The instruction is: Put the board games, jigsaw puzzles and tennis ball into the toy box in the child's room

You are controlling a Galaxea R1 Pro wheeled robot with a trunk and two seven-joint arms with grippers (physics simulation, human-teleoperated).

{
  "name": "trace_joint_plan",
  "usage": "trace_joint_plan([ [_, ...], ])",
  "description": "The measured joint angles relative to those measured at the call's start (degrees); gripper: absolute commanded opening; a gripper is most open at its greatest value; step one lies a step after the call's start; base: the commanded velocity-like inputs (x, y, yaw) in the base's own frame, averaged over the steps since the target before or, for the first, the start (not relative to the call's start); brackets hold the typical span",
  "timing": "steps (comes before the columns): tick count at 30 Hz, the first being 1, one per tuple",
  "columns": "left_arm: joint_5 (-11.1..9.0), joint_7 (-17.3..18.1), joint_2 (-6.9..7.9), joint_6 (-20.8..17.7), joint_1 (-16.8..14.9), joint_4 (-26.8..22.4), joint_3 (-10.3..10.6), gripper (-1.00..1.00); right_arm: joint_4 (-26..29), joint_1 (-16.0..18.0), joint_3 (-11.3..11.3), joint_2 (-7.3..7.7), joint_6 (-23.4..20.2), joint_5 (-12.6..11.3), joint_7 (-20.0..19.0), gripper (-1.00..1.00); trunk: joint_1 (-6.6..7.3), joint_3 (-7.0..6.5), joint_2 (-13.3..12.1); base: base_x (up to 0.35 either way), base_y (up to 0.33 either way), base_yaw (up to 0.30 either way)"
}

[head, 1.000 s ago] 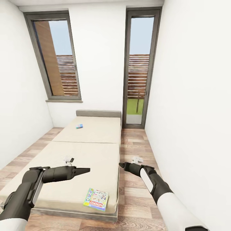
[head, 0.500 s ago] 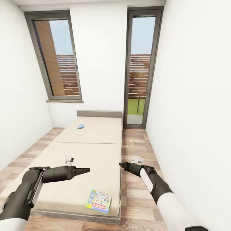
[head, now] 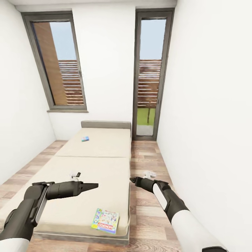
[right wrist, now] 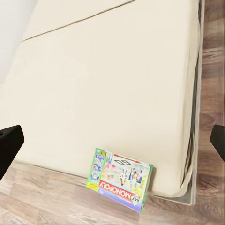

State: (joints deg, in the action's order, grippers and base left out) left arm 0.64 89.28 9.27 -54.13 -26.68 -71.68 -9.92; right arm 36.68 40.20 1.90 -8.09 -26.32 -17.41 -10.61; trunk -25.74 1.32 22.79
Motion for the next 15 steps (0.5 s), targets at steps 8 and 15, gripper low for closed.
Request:
trace_joint_plan([
  [8, 0.0, 0.0, 0.03, 0.0, 0.0, 0.0, 0.0, 1.0, 0.0, 0.0, 0.0, 0.0, 0.0, 0.0, 0.0, 1.0, 0.0, -0.33, 0.0, 0.035, -0.122, -0.234],
  [15, 0.0, 0.1, 0.03, 0.0, 0.0, 0.0, 0.0, 1.0, 0.0, 0.0, 0.0, 0.0, 0.0, 0.0, 0.0, 1.0, -0.01, -0.55, 0.0, 0.006, -0.013, -0.2],
])
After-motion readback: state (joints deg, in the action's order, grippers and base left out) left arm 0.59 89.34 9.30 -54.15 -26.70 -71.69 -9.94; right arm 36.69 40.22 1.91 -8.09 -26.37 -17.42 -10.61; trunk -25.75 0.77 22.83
